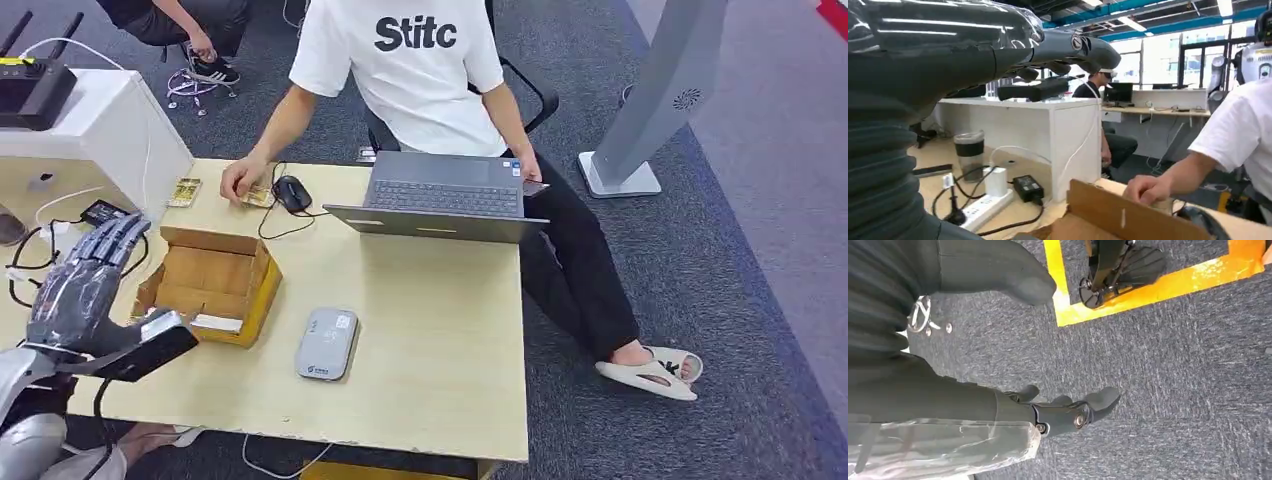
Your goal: Pass the card to the sensor for recognition and then transmit it.
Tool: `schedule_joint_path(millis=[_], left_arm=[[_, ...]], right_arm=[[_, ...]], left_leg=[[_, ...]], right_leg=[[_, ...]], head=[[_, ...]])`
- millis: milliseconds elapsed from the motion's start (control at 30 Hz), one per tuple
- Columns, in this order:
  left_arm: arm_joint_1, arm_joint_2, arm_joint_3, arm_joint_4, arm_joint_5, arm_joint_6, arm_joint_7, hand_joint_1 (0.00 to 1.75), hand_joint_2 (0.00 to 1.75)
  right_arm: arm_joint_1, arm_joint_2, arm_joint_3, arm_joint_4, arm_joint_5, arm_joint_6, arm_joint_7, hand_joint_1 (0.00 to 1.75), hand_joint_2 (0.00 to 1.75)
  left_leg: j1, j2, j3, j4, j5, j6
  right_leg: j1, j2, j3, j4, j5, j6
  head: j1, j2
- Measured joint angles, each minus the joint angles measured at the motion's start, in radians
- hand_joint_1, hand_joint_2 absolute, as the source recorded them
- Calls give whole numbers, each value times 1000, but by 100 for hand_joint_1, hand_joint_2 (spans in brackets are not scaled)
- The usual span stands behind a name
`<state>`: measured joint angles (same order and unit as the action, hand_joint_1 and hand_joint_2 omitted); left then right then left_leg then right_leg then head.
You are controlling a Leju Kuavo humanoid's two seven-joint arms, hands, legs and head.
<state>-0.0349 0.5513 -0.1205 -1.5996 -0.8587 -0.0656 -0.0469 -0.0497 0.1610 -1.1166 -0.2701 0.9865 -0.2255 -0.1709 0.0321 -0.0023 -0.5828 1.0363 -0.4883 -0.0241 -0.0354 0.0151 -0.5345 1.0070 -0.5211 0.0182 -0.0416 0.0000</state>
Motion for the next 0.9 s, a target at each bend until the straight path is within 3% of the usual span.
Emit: schedule_joint_path(millis=[200, 333, 567, 700, 900], left_arm=[[163, 91, 103, -80, 4, -59, 59, 0, 175], [234, 111, 168, -103, -25, -75, 78, 0, 175], [250, 78, 208, -69, -112, -35, 99, 0, 175], [218, 45, 210, 3, -174, 14, 108, 0, 175], [168, -7, 211, 117, -214, 32, 101, 0, 175]], right_arm=[[3, 0, -3, 0, 8, -5, 3, 0, 175], [3, 0, -8, -1, 19, -7, 11, 0, 175], [2, 8, -10, 0, 43, -10, 12, 0, 175], [1, 10, -10, 0, 57, -11, 17, 0, 175], [-2, 11, -10, 0, 69, -11, 27, 0, 175]], left_leg=[[0, 0, 0, 0, 0, 0], [0, -1, 0, 0, 0, 0], [0, -2, 0, 0, 0, 0], [0, -2, 0, 0, 0, 0], [0, -2, 0, 0, 0, 0]], right_leg=[[0, -1, 0, 0, 0, 0], [0, -1, 0, 0, 0, 0], [0, -2, 1, 0, 0, 0], [0, -2, 1, 0, 0, 0], [0, -2, 1, 0, 0, 0]], head=[[0, 0], [0, 0], [0, 0], [0, 0], [0, 0]])
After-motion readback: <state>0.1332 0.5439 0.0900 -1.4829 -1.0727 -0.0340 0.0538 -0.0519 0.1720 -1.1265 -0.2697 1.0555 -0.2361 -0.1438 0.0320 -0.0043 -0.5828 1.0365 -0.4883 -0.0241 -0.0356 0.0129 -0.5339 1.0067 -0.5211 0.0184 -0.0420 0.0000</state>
